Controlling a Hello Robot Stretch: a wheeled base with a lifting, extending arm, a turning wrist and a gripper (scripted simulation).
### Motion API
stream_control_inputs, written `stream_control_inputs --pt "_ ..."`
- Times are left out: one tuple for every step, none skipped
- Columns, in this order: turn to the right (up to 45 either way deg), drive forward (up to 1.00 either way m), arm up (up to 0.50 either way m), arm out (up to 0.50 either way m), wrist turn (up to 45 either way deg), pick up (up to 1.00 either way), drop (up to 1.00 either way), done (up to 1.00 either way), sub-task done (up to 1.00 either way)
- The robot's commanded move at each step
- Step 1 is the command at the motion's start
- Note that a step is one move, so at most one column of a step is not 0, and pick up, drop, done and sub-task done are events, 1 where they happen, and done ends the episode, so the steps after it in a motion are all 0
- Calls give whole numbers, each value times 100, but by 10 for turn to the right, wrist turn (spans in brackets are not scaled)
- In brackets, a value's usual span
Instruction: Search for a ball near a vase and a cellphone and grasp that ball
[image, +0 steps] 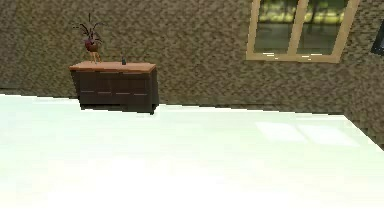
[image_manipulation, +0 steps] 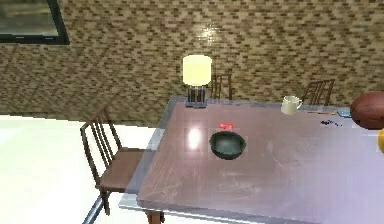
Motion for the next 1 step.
stream_control_inputs --pt "-180 0 0 0 0 0 0 0 0"
